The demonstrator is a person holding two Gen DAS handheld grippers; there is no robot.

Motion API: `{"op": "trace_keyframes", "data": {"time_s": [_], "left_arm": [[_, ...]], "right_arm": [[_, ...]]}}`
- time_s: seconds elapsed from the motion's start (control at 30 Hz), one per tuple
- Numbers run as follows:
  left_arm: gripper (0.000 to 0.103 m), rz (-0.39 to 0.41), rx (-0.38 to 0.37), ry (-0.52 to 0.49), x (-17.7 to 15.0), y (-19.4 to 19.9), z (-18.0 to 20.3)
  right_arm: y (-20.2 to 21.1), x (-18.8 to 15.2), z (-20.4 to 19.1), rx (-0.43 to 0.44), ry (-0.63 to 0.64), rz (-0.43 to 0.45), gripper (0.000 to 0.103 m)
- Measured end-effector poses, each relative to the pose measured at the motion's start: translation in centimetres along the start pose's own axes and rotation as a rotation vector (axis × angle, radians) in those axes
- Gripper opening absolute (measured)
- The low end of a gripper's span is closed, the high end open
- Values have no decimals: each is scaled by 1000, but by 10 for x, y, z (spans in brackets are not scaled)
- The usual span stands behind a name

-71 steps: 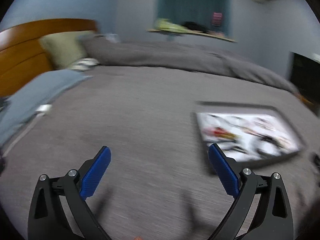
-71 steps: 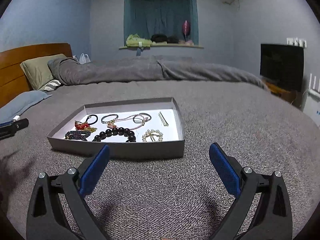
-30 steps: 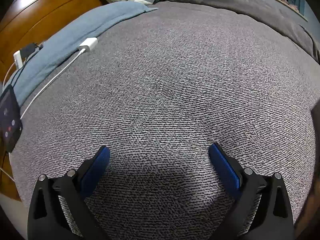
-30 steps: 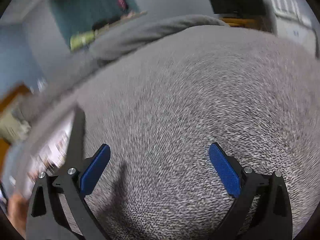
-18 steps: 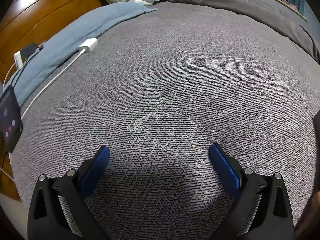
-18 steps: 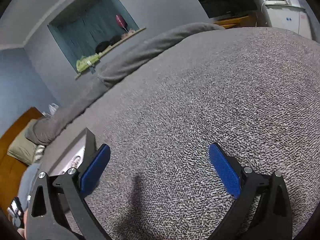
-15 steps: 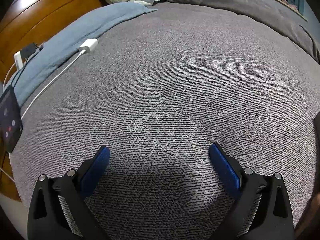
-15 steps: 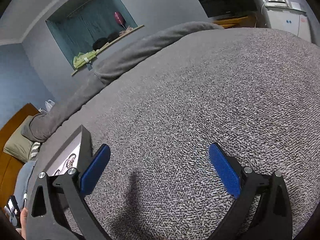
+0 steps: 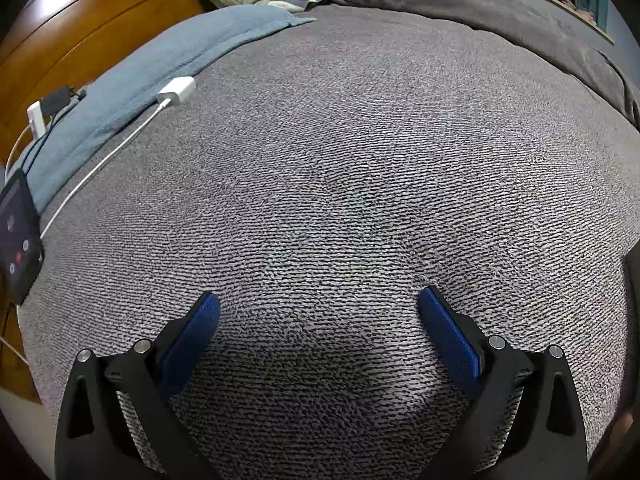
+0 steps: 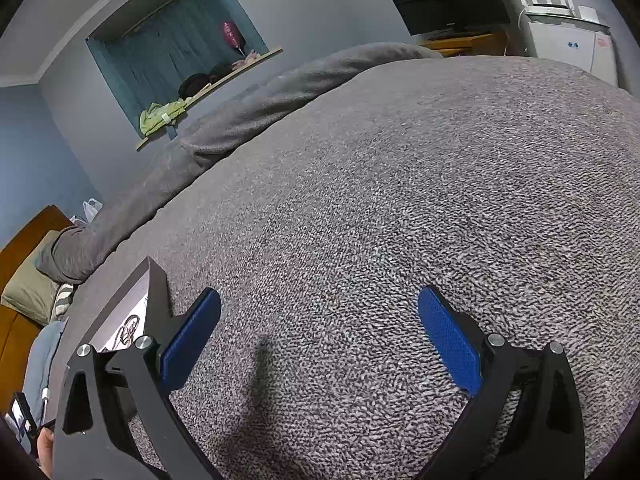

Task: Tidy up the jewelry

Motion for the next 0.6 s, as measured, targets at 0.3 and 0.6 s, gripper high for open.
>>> {"op": "trace_keyframes", "data": {"time_s": [0.3, 0.6], "left_arm": [[98, 0, 1, 0, 0, 0, 0], [98, 0, 1, 0, 0, 0, 0]], "right_arm": [[1, -2, 4, 10, -5, 3, 98], [4, -3, 7, 10, -9, 7, 98]]}}
Point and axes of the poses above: each gripper's, at about its wrist camera, not at the fingertips, and y roughly against the way its jaws point, z to its right, x to its top, the point moved 7 cm from there along -y, roughly the way its jaws point, and after that the axes turned 8 degrees about -z, right-handed, at the moved point
